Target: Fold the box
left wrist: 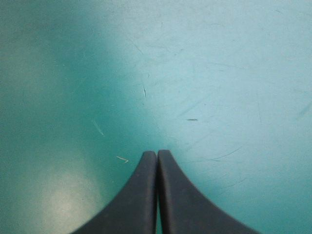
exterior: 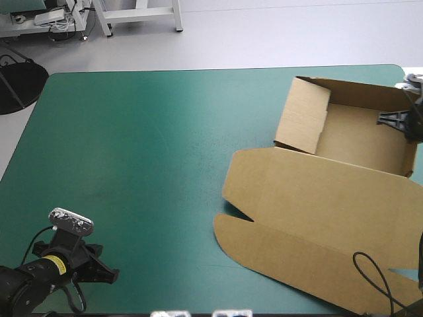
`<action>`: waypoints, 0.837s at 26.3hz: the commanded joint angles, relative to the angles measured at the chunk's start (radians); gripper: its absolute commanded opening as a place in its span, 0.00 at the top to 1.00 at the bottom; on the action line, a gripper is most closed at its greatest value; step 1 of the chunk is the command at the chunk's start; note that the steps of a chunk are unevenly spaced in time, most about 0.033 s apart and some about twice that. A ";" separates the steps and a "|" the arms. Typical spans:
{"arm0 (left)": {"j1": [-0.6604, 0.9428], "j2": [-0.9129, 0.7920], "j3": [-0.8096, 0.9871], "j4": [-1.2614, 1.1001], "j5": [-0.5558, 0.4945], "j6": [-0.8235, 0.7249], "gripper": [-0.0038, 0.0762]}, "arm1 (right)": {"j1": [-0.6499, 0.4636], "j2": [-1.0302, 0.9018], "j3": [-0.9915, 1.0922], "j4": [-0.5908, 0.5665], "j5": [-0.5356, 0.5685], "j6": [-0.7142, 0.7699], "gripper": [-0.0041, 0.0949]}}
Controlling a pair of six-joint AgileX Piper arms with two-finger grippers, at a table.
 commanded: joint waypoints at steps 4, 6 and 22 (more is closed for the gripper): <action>-0.004 0.003 -0.026 -0.003 -0.057 -0.014 0.96 | -0.200 -0.040 -0.027 0.003 -0.010 -0.071 0.98; -0.004 0.003 -0.026 -0.003 -0.059 -0.014 0.96 | -0.254 -0.027 -0.025 0.056 -0.029 -0.071 0.98; -0.004 0.003 -0.026 0.108 -0.049 -0.245 0.96 | -0.297 0.161 -0.025 0.107 -0.001 -0.180 0.69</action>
